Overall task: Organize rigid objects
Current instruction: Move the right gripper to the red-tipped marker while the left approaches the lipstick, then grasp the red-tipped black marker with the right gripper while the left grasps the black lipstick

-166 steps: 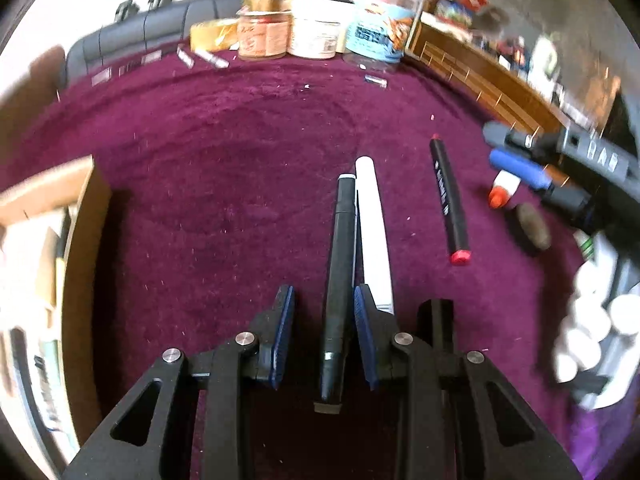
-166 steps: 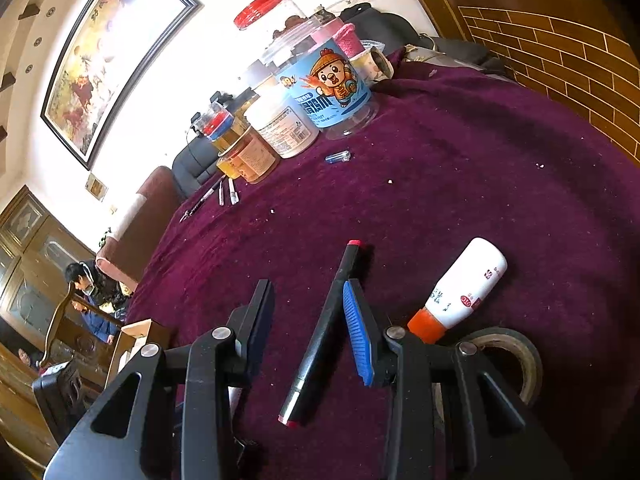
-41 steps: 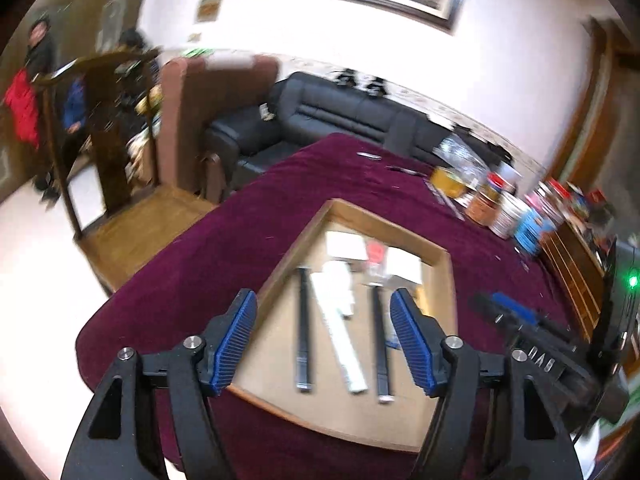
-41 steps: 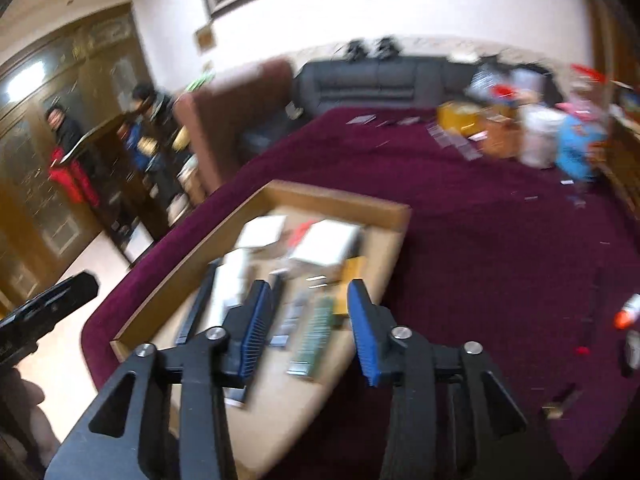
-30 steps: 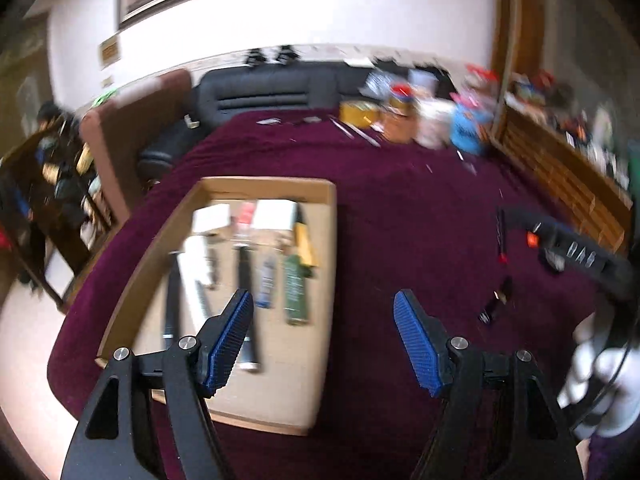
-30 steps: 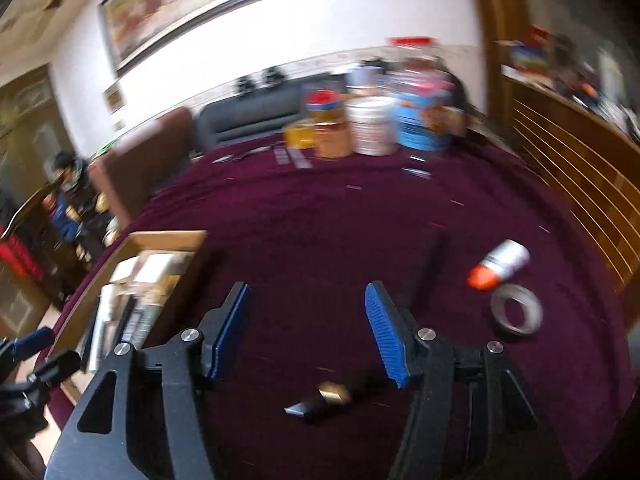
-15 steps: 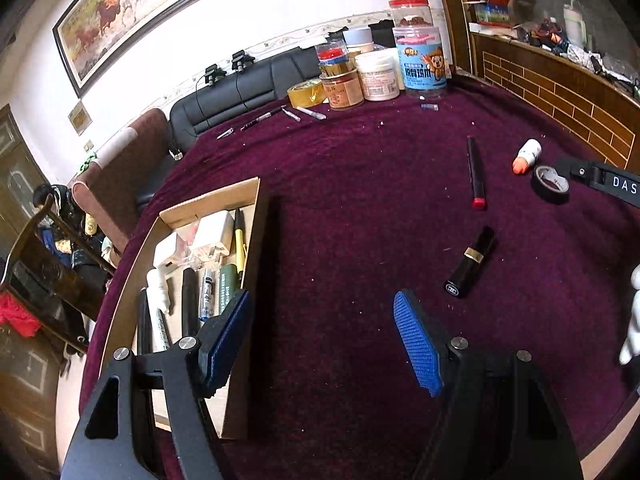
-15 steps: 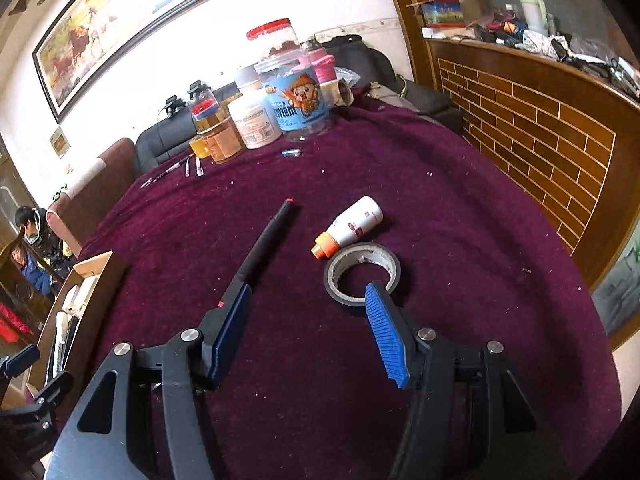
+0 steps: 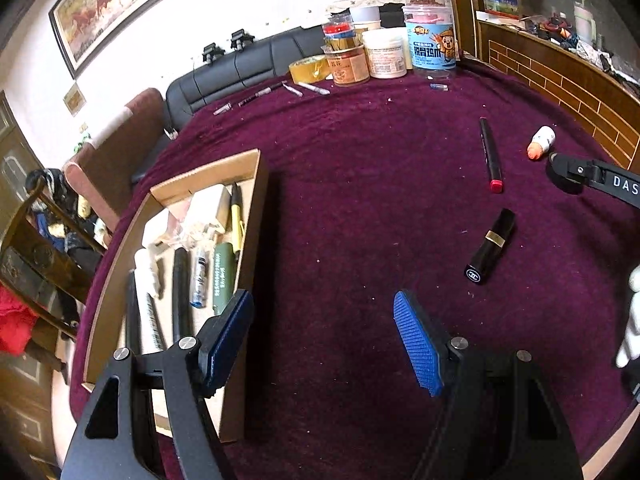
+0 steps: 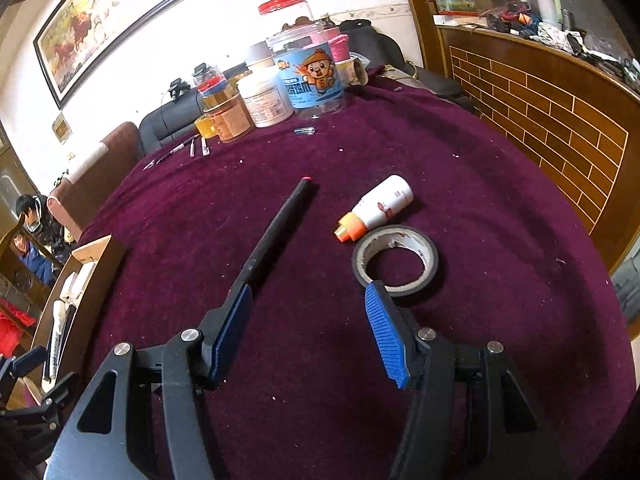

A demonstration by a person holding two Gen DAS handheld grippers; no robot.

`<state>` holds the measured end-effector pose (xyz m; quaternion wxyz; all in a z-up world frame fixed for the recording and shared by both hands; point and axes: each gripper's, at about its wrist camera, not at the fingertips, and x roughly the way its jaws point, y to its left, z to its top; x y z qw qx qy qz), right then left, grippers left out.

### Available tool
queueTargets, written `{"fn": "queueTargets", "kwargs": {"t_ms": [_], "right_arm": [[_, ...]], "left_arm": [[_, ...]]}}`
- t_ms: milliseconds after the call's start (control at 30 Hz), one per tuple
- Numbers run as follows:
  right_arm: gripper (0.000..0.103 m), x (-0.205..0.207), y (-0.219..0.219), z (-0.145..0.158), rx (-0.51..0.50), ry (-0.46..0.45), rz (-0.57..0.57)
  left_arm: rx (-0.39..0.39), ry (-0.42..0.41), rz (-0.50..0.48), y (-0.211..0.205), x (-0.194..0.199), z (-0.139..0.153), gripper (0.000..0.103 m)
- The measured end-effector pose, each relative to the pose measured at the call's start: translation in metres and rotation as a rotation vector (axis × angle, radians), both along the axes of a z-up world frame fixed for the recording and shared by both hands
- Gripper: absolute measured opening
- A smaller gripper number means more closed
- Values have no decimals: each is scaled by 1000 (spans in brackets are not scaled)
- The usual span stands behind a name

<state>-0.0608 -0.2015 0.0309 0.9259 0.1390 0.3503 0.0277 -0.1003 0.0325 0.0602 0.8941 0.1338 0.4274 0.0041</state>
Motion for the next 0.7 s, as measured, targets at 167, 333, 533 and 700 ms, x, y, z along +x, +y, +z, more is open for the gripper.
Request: {"fn": "queueTargets", "kwargs": {"t_ms": [167, 333, 533, 700], "right_arm": [[58, 24, 10, 7, 6, 26, 35], [58, 71, 29, 2, -37, 86, 48], [54, 128, 51, -21, -138, 209, 27], [12, 120, 50, -23, -128, 234, 47]], "left_arm": [[-43, 32, -12, 4, 5, -3, 67], [-82, 31, -2, 14, 5, -2, 67], [-140, 28, 2, 31, 0, 2, 67], [-227, 54, -1, 40, 4, 3, 67]]}}
